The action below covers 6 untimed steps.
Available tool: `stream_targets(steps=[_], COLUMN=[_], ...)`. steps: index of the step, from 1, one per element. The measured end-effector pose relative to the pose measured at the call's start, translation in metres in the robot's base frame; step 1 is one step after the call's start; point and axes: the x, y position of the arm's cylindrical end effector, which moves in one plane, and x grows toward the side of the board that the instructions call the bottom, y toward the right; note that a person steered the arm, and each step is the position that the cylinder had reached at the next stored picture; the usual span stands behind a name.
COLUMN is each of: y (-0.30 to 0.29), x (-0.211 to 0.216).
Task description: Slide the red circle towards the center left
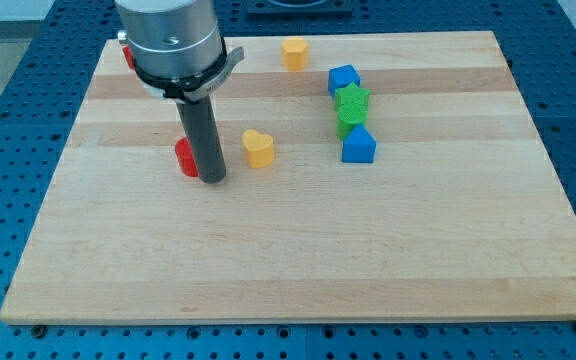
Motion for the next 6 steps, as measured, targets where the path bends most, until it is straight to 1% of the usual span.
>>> stream_targets(steps=[4, 6], y=[0.000, -0.005], x=[-0.045, -0.040])
